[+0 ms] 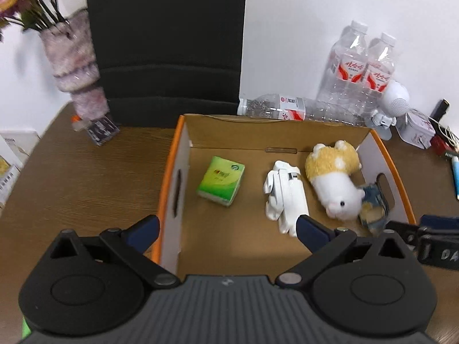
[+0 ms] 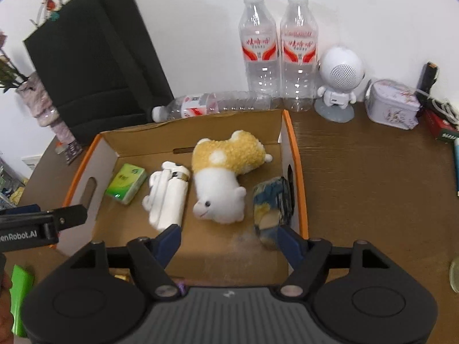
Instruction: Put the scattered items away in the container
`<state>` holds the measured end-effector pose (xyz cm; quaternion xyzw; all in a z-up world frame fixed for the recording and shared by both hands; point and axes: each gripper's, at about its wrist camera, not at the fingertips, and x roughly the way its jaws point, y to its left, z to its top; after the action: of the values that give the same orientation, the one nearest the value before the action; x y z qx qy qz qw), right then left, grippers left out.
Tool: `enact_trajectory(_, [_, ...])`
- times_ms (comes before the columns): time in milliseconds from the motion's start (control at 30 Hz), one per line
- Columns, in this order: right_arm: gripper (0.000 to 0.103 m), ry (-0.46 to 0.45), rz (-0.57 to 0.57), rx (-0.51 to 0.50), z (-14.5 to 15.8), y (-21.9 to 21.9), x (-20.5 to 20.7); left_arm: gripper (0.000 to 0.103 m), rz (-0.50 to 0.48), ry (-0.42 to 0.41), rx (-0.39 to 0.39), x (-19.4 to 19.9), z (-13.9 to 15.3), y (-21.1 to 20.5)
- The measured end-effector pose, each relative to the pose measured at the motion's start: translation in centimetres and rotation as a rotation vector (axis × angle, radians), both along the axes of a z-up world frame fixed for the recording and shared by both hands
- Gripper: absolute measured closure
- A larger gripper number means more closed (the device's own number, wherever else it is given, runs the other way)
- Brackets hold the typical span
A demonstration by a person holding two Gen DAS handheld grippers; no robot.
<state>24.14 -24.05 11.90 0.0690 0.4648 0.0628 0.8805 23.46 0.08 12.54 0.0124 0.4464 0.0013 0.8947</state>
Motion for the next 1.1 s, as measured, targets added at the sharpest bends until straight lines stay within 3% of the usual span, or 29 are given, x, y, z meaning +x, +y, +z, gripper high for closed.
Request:
enact_trajectory(67, [0.021, -0.016, 0.007, 0.007, 1.1, 0.3, -1.6, 0.000, 0.002, -0.016, 0.042, -1.5, 0.5, -0.1])
enact_trajectory(267, [0.021, -0.077, 0.041, -0.003, 3.2, 1.8, -6.1, 0.000, -0.009, -0.106, 0.057, -6.5, 2.4, 0.1])
enact_trajectory(367, [0.018, -0.159, 0.055, 0.023, 3.2, 2.3, -9.7, 0.000, -0.014, -0.174, 0.073, -9.6, 2.2, 0.1])
enact_trajectory(500, [0.014, -0.259, 0.058, -0.001, 0.4, 2.6, -15.7, 0.000, -0.028, -0.292, 0.095, -16.0, -0.1, 0.5])
enact_trajectory(600, [0.014, -0.367, 0.056, -0.021, -2.4, 2.8, -22.0, 0.000, -0.120, -0.353, 0.041, -22.2, -4.0, 0.7])
enact_trajectory(667, [0.014, -0.406, 0.095, -0.002, -5.0, 3.2, -25.8, 0.000, -0.150, -0.323, -0.005, -25.3, -6.9, 1.0])
enact_trajectory(800, [0.016, -0.392, 0.118, -0.056, -9.0, 4.4, -30.1, 0.000, -0.092, -0.275, -0.015, -28.2, -10.7, 1.8])
enact_trajectory(900, [0.017, -0.373, 0.136, -0.083, -10.2, 4.9, -30.6, 0.000, -0.094, -0.222, -0.037, -28.5, -12.3, 2.0])
enact_trajectory(967, [0.020, -0.354, 0.133, -0.086, -10.7, 5.0, -30.2, 0.000, -0.116, -0.192, 0.001, -28.1, -13.0, 1.3])
enact_trajectory(1100, [0.019, -0.347, 0.117, -0.091, -11.2, 5.4, -30.0, 0.000, -0.134, -0.207, 0.041, -28.0, -13.0, 0.6])
